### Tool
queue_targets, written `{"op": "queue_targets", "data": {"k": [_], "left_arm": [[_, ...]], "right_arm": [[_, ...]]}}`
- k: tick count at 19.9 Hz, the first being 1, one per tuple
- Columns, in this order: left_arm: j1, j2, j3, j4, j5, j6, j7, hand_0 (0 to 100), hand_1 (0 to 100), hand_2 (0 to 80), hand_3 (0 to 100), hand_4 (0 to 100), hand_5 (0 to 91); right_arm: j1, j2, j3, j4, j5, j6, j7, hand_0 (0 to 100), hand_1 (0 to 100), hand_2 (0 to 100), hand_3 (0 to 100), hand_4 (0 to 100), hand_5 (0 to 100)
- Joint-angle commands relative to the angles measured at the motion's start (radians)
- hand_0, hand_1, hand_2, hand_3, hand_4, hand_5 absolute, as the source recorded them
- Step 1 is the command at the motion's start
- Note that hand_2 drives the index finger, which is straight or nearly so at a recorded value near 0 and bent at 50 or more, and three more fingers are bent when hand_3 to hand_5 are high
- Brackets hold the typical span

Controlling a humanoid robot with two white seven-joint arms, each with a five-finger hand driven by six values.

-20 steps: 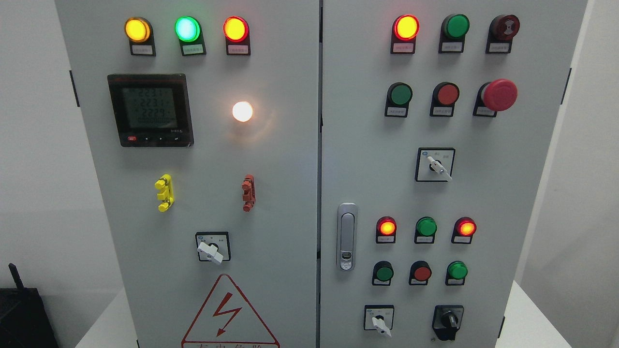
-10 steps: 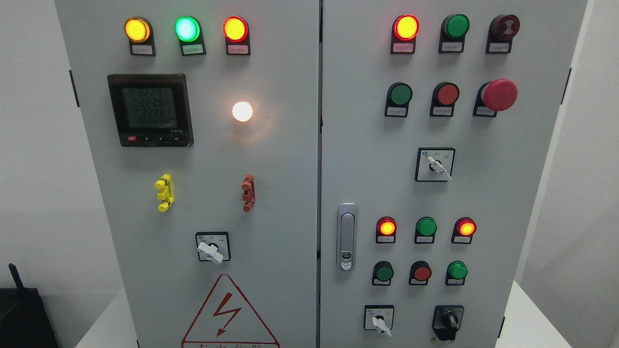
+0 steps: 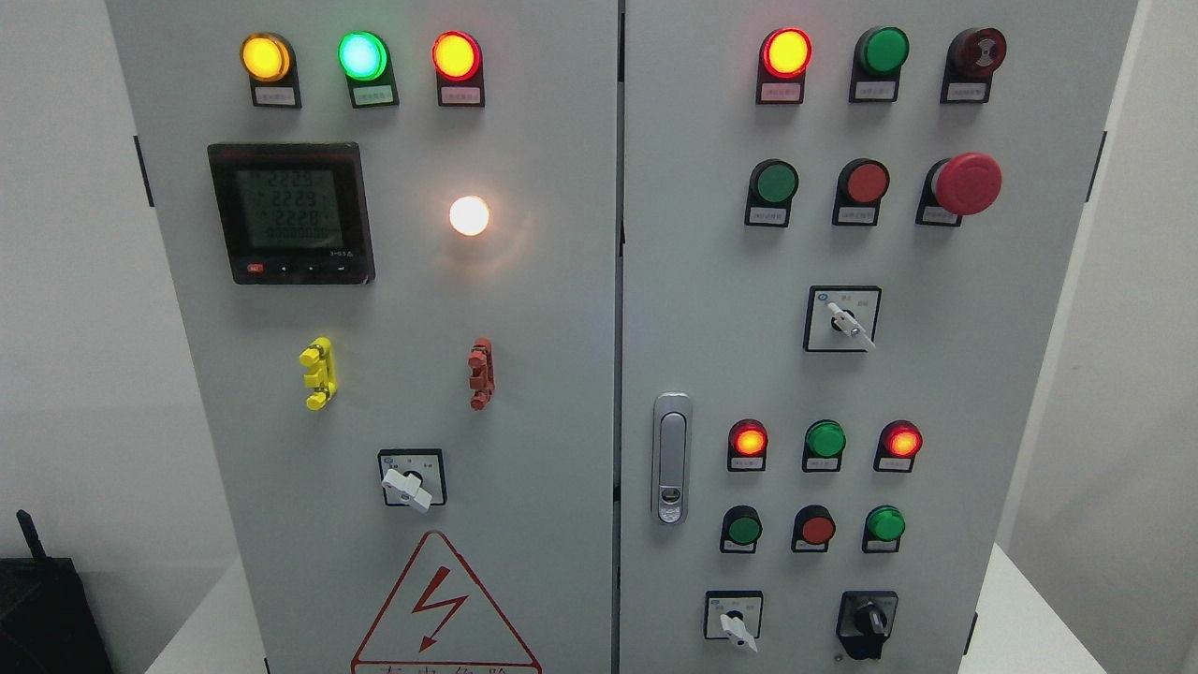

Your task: Trip black knob to open circuit

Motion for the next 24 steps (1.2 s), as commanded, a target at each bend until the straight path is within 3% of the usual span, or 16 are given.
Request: {"op": "queue_targets", "data": {"k": [1,24], "left_arm": [[0.000,0.000,0.000,-0.025,0.000,0.000,0.000,12,39,0.0,0,0,0.0],[0.000,0.000,0.000,-0.025,0.000,0.000,0.000,12,39,0.0,0,0,0.0]], "right_arm": [[-0.024,0.008,0.031,-0.004,0.003,0.010,0.002,0,17,0,92,85,75],[-0.064,0.008,0.031,0.033,0.000,0.025,0.002,0,17,0,92,85,74]]}}
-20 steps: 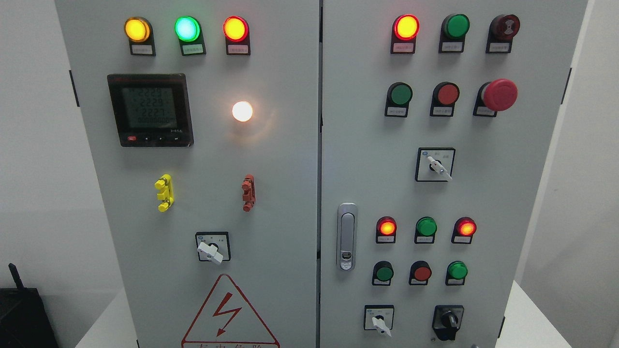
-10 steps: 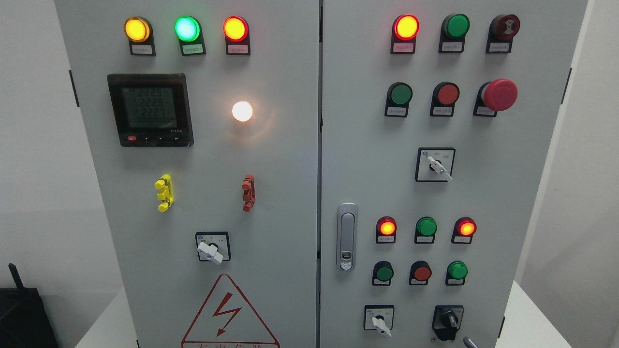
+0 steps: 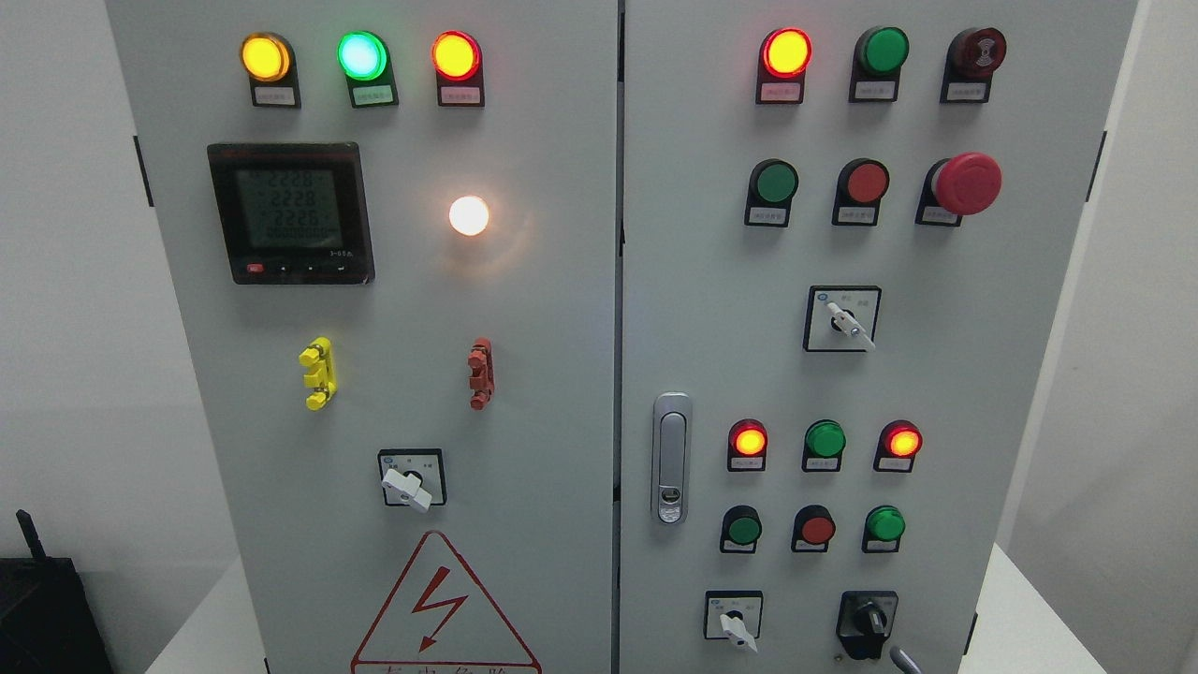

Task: Trip black knob to open circuit
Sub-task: 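Raise the right hand to the black rotary knob at the cabinet's bottom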

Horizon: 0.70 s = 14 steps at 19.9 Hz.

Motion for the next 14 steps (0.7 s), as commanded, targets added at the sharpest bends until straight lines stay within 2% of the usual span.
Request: {"op": "queue_targets", "data": {"k": [1,14], "left_arm": [[0.000,0.000,0.000,-0.025,0.000,0.000,0.000,12,39,0.0,0,0,0.0],[-0.001,0.000,0.000,-0.025,0.000,0.002,0.000,12,39,0.0,0,0,0.0]], "right_arm": [[-0.011,0.001,0.005,0.017,-0.001,0.006,0.000,0,17,0,92,85,74],[-0.011,0.001,0.021,0.017,0.002,0.006,0.000,0,17,0,92,84,74]]}}
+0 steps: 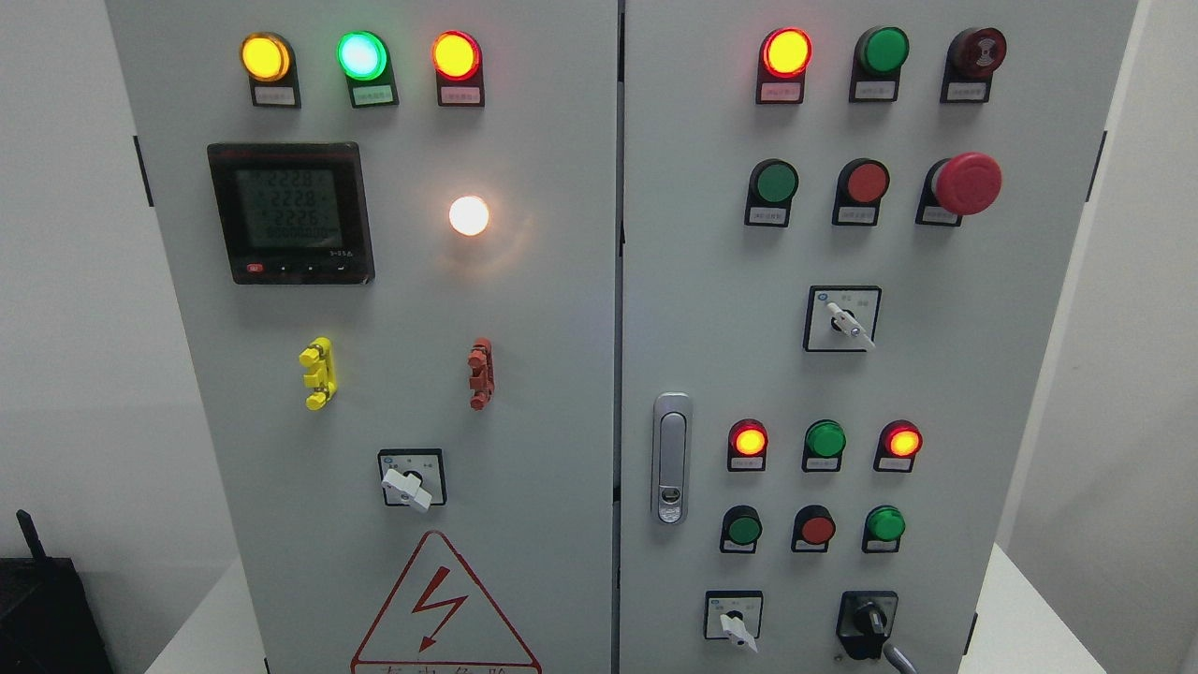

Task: Trip black knob to open circuit
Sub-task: 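Raise the right hand to the black rotary knob at the cabinet's bottom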

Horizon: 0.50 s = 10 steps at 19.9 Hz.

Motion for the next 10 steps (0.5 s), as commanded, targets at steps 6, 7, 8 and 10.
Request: {"op": "queue_targets", "data": {"k": [6,7,8,10], "left_arm": [[0.000,0.000,0.000,-0.025,0.000,0.003,0.000,12,39,0.0,0,0,0.0],[0.000,0.000,0.000,-0.025,0.000,0.003,0.000,12,39,0.0,0,0,0.0],[0.000,0.000,0.000,-0.025,0.000,0.004,0.000,12,39,0.0,0,0,0.0],[0.000,0.000,0.000,-0.025,0.000,0.003,0.000,12,39,0.0,0,0,0.0]], "right_arm": [[0.000,0.013,0.013,0.003,0.003,0.001,0.000,0,17,0,92,84,74],[-0.002,0.013,0.015,0.003,0.003,0.000,0.000,0,17,0,92,84,74],[-0.002,0.013,0.015,0.003,0.003,0.000,0.000,0,17,0,92,84,74],[-0.002,0.013,0.015,0.003,0.003,0.000,0.000,0,17,0,92,84,74]]}}
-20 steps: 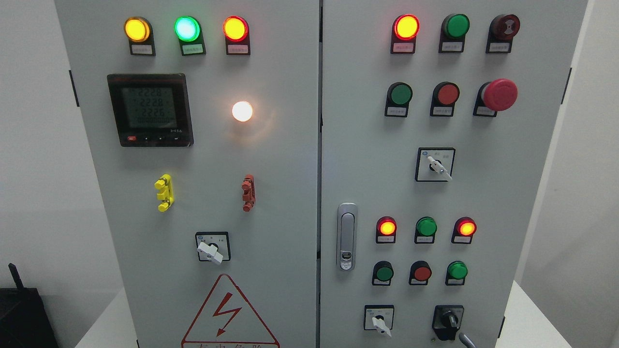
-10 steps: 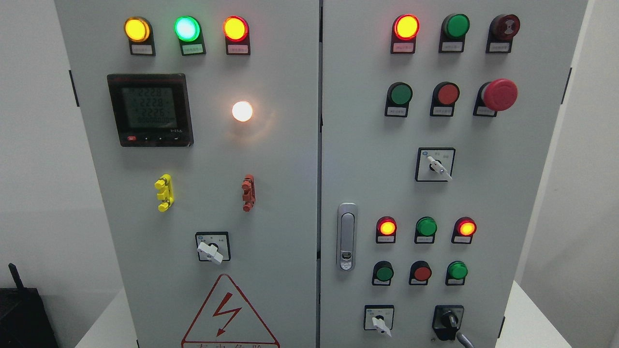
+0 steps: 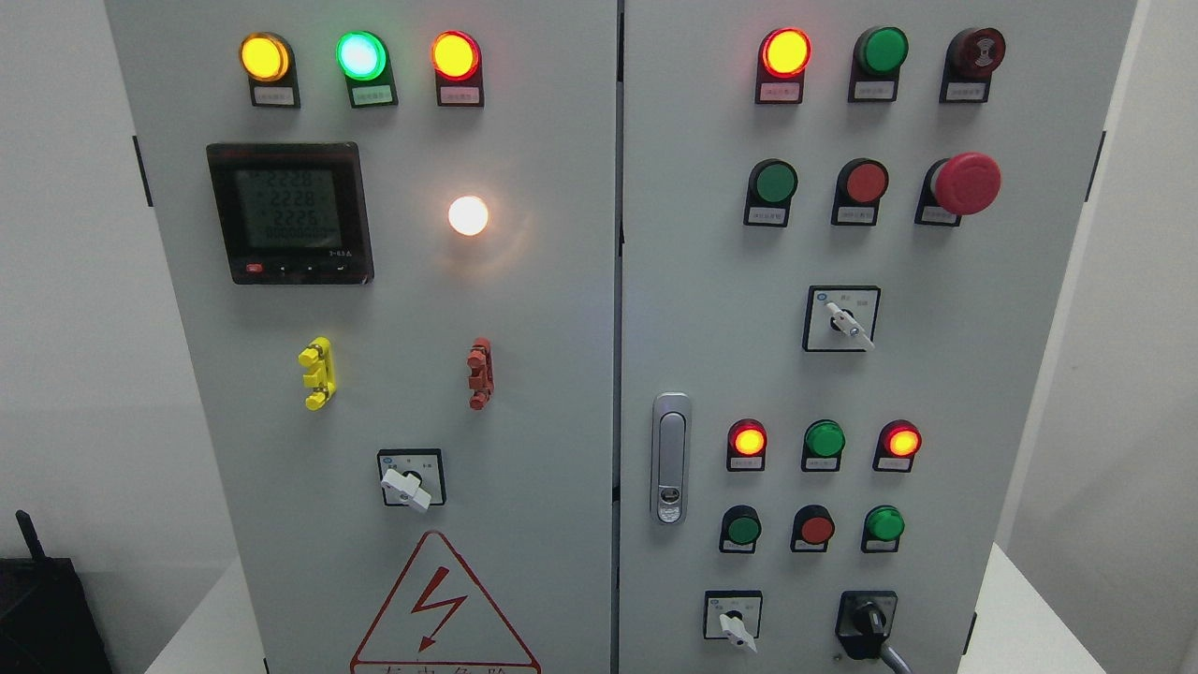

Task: Trip black knob to open circuit
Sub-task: 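Raise the right hand to the black rotary knob at the cabinet's bottom, then twist the black rotary knob with the right hand fingers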

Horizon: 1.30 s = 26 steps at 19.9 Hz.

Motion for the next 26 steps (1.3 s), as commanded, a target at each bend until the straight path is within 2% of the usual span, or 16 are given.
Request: {"op": "queue_targets", "data": {"k": [1,6,9,26], "left_arm": [[0.000,0.000,0.000,-0.025,0.000,0.001,0.000,12,39,0.0,0,0,0.0],[0.000,0.000,0.000,-0.027,0.000,0.001,0.000,12,39,0.0,0,0,0.0],[0.000,0.000,0.000,-0.025,0.000,0.001,0.000,12,39,0.0,0,0,0.0],[0.000,0.000,0.000,-0.025,0.000,0.001,0.000,12,39,0.0,0,0,0.0]], "right_arm": [[-0.001,0.006,0.007,0.001,0.001,0.000,0.000,0,17,0,92,84,74],[-0.001,0.008,0.027,0.000,0.001,0.001,0.000,0,17,0,92,84,74],[-0.002,0.028,0.028,0.000,0.002,0.001,0.000,0,17,0,92,84,74],[-0.008,0.028,0.028,-0.003,0.001,0.001,0.000,0,17,0,92,84,73]]}}
